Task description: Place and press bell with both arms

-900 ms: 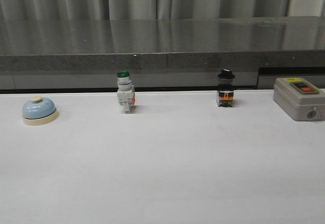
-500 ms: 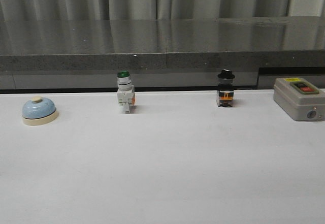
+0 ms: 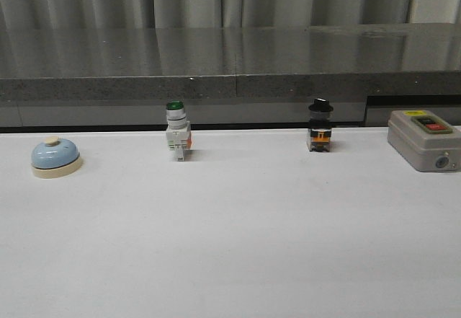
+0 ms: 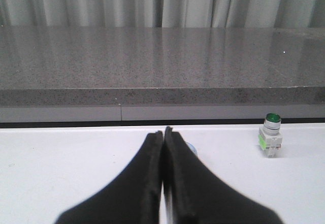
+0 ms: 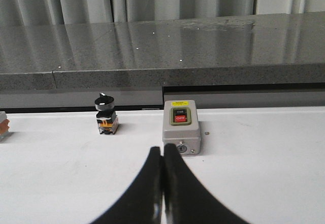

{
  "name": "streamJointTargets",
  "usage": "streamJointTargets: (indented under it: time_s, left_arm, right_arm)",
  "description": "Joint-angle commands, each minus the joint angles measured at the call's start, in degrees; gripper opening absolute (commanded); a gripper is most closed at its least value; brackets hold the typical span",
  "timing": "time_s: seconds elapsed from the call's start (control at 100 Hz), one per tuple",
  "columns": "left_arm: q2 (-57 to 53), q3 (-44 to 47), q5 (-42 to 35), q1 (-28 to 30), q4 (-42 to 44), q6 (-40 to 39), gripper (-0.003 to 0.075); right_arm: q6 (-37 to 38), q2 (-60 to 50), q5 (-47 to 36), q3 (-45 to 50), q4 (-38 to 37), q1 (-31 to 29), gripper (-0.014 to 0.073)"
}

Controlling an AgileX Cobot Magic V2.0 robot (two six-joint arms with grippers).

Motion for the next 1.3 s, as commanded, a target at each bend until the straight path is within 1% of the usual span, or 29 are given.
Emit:
streamJointTargets:
  time_s: [0.0, 0.26, 0.42, 0.52, 0.75, 0.82, 0.85, 0.89, 0.92, 0.97, 1.01, 1.02, 1.04, 1.09, 1.11, 1.12, 1.16, 1.2, 1.29]
  left_arm:
    - [8.68, -8.57, -0.38, 0.22, -0.76, -0.27, -0.0020]
    - [28.95, -27.00, 10.66, 0.22, -0.76, -0.27, -0.0019]
    - [38.84, -34.70, 21.17, 0.22, -0.75, -0.10, -0.0020]
    - [44.49, -36.82, 24.03, 0.22, -0.66, -0.01, -0.0020]
    - [51.30, -37.26, 24.27, 0.22, -0.66, 0.15, -0.0019]
    - [52.00, -37.26, 24.27, 0.22, -0.66, 1.61, -0.0002]
    - [51.98, -37.26, 24.27, 0.22, -0.66, 1.97, 0.0018]
    - [51.98, -37.26, 24.27, 0.22, -0.66, 2.15, 0.0064]
    - [51.98, -37.34, 24.27, 0.22, -0.76, 2.61, 0.0106]
    - [51.98, -37.39, 24.16, 0.22, -0.88, 2.68, 0.0198]
    - [51.98, -37.39, 24.16, 0.22, -0.88, 2.68, 0.0297]
    - [51.98, -37.39, 24.16, 0.22, -0.88, 2.68, 0.0333]
    - [51.98, -37.39, 24.16, 0.22, -0.88, 2.68, 0.0370]
    - [51.98, -37.39, 23.78, 0.22, -0.88, 2.68, 0.0521]
    - [51.98, -37.39, 23.62, 0.22, -1.01, 2.68, 0.0556]
    - [51.98, -37.39, 23.46, 0.22, -1.01, 2.68, 0.0590]
    - [51.98, -37.39, 22.49, 0.22, -1.24, 2.68, 0.0678]
    - [51.98, -37.39, 21.24, 0.22, -1.59, 2.68, 0.0722]
    - [52.11, -37.48, 18.62, 0.22, -2.98, 2.68, 0.0664]
  right_arm:
    - [-0.15, -1.08, -4.99, -0.87, -0.19, -0.43, -0.0060]
    - [-0.15, -1.08, -4.99, -0.87, -0.19, -0.43, -0.0060]
    - [-0.15, -1.08, -4.99, -0.87, -0.19, -0.43, -0.0060]
    - [-0.15, -1.08, -4.99, -0.87, -0.19, -0.43, -0.0060]
    - [-0.15, -1.08, -4.99, -0.87, -0.19, -0.43, -0.0060]
    - [-0.15, -1.08, -4.99, -0.87, -0.19, -0.43, -0.0060]
    - [-0.15, -1.08, -4.99, -0.87, -0.19, -0.43, -0.0060]
    - [-0.15, -1.08, -4.99, -0.87, -0.19, -0.43, -0.0060]
    - [-0.15, -1.08, -4.99, -0.87, -0.19, -0.43, -0.0060]
    - [-0.15, -1.08, -4.99, -0.87, -0.19, -0.43, -0.0060]
    - [-0.15, -1.08, -4.99, -0.87, -0.19, -0.43, -0.0060]
    - [-0.15, -1.08, -4.99, -0.87, -0.19, -0.43, -0.0060]
    - [-0.15, -1.08, -4.99, -0.87, -0.19, -0.43, -0.0060]
    - [-0.15, -1.08, -4.99, -0.87, -0.19, -0.43, -0.0060]
    - [-0.15, -1.08, -4.99, -0.87, -0.19, -0.43, -0.0060]
    - [-0.15, -1.08, -4.99, -0.87, -0.19, -0.43, -0.0060]
    - [-0.15, -1.08, -4.99, -0.87, -0.19, -0.43, -0.0060]
    - [-0.15, -1.08, -4.99, -0.87, -0.19, -0.43, -0.0060]
    - [-0.15, -1.08, -4.99, -0.87, -0.19, -0.43, -0.0060]
